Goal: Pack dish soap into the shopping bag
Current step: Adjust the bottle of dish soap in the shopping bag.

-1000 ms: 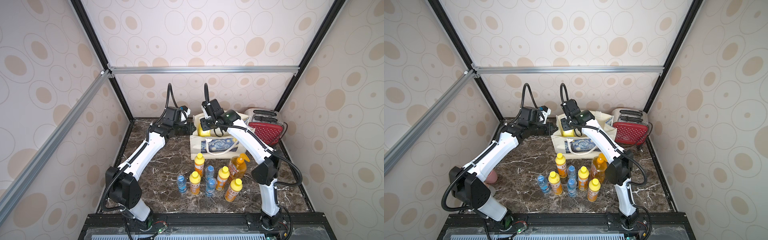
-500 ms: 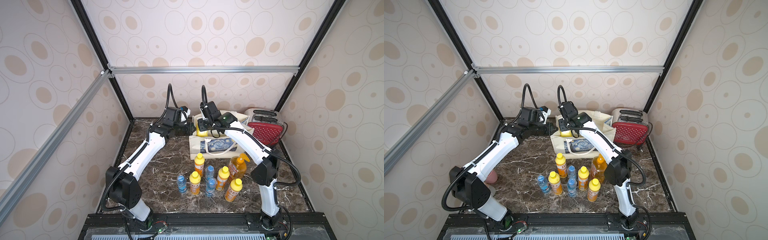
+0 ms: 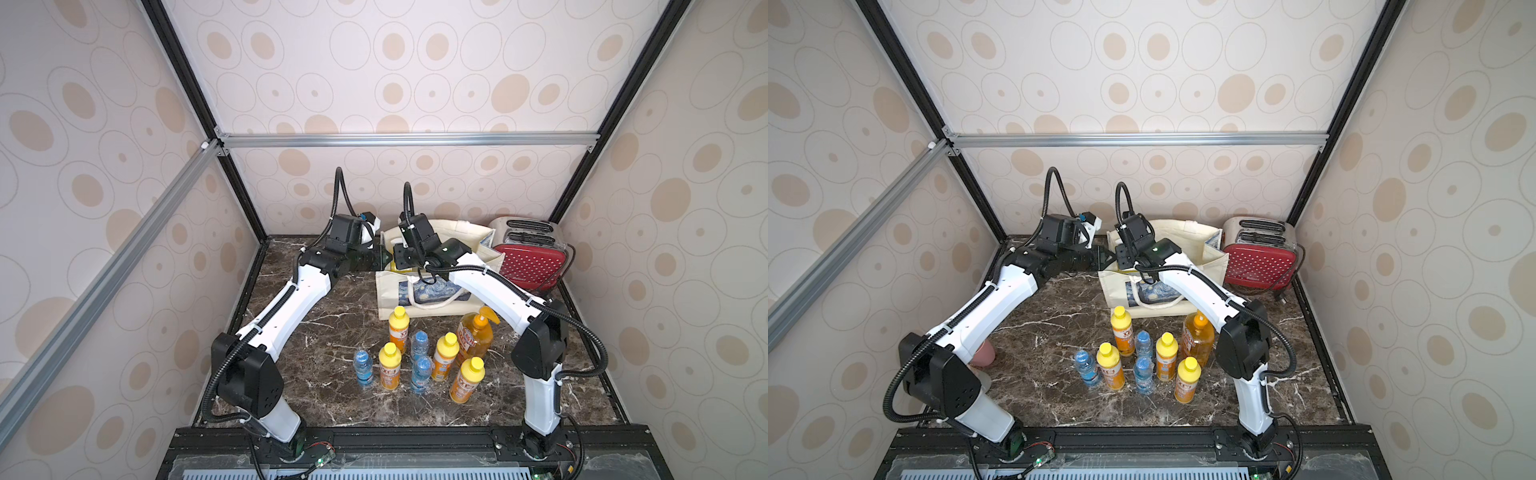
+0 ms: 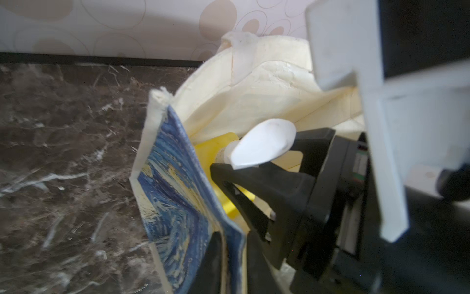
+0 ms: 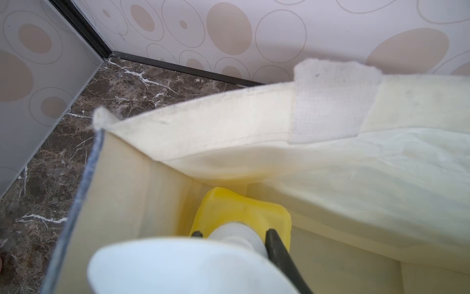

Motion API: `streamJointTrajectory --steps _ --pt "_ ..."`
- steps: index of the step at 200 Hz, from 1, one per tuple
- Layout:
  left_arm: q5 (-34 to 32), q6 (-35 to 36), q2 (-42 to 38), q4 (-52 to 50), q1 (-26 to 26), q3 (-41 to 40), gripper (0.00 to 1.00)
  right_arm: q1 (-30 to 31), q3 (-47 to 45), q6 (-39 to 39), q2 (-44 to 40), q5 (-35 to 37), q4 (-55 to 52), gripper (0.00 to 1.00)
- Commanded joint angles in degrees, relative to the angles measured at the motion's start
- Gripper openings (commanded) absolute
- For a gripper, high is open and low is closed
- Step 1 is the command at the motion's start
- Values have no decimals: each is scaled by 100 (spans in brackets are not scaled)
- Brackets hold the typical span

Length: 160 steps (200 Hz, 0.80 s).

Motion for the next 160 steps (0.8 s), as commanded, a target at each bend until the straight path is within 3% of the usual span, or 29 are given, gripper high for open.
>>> streamJointTrajectory --steps 1,27,68,98,118,160 --pt "-331 133 -162 -224 -28 24 38 117 311 33 -458 -236 275 48" --pt "-640 280 -237 -517 -32 170 53 112 1221 -324 -469 -346 -492 70" --pt "-1246 526 -363 -1129 -31 535 68 97 2031 -698 -827 -546 -1509 83" --pt "-1416 585 -277 -1459 -33 1086 78 101 1324 -958 -1738 -327 -2060 83" --pt "-1440 593 -199 -1510 -88 1259 79 97 684 -1065 -2504 34 -2515 84" --pt "-1742 737 -474 -1247 -146 668 80 97 -729 -1019 -3961 267 -3596 85"
